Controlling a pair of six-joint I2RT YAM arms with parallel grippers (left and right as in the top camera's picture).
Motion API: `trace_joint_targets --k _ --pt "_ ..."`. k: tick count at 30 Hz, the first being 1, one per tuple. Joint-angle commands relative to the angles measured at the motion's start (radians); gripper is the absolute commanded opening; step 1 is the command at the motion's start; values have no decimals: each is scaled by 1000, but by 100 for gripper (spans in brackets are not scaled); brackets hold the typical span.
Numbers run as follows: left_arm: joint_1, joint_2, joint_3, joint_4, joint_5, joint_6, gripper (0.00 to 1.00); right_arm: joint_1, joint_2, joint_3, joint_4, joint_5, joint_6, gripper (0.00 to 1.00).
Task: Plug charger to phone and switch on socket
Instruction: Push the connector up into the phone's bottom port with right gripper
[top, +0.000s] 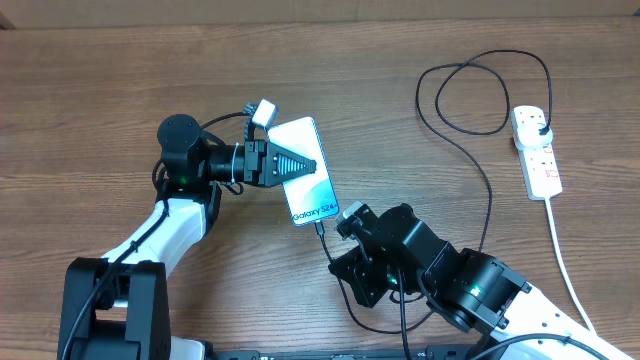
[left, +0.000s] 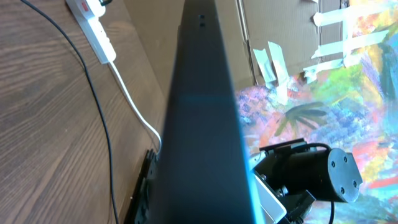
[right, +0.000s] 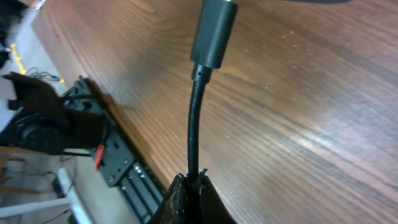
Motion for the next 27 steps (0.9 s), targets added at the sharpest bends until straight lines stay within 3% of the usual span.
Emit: trace_joint_targets --k 1,13,20,27 --pt "-25 1 18 4 45 37 4 -2 -5 26 34 114 -27 4" --pt "-35 1 17 4 44 45 4 -3 -5 50 97 113 -18 5" --pt "-34 1 18 5 44 75 4 -3 -6 50 46 103 9 29" --pt "-34 1 18 5 44 82 4 -3 -5 49 65 68 43 33"
